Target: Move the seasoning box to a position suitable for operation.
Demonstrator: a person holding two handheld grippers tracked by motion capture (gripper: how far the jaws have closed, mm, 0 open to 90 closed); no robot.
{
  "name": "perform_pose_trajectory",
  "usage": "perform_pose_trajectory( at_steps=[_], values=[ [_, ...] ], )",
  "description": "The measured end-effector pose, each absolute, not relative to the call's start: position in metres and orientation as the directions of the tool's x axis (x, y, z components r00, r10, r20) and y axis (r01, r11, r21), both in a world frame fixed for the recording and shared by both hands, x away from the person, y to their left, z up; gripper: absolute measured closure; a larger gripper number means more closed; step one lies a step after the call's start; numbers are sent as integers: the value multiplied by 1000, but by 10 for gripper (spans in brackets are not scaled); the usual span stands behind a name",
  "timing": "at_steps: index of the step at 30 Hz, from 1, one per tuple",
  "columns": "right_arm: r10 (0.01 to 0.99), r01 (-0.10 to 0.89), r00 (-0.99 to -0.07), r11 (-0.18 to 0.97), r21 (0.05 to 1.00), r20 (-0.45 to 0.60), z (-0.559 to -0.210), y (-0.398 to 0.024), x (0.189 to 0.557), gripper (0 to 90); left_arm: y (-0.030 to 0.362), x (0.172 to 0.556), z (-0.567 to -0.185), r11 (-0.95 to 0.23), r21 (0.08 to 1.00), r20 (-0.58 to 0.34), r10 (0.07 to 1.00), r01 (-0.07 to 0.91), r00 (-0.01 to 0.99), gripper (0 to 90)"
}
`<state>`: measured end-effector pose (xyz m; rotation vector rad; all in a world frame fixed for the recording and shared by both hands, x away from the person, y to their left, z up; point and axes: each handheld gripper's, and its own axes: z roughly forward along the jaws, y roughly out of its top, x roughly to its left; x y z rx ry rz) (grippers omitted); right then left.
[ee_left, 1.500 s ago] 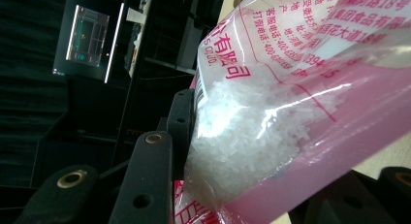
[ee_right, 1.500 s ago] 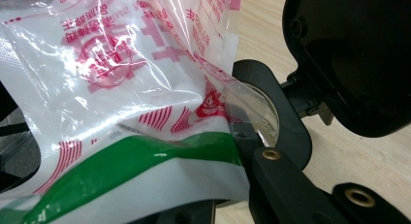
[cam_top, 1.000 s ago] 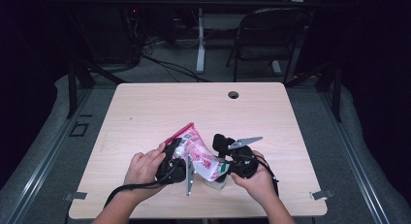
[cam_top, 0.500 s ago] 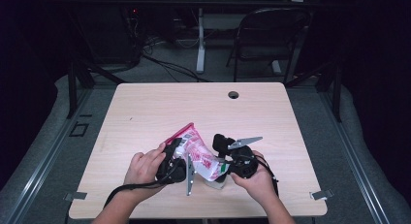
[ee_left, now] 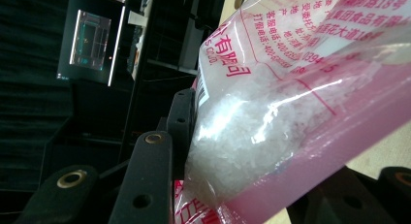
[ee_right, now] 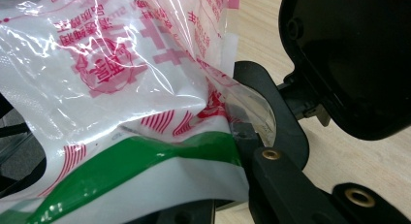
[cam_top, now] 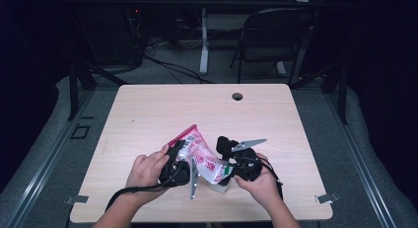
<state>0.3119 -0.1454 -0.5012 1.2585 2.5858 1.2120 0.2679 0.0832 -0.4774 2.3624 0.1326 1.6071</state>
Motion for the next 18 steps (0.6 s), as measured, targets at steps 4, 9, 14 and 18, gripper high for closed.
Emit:
perform_pose_trajectory(
  at_steps=[4,9,14,18],
  values=[
    [675,661,-676,375,650,298,-501,-145,312,900,83,268,-477,-956,281,897,231,-83,377,666],
    [674,663,-675,375,649,300,-501,-145,312,900,82,268,-476,-957,278,899,228,-85,373,666],
    [674,662,-675,371,652,301,-501,-145,312,900,82,268,-476,-957,277,899,228,-85,374,667],
    [676,664,-673,371,650,301,-501,-145,312,900,82,268,-475,-957,276,899,226,-87,374,667]
  ],
)
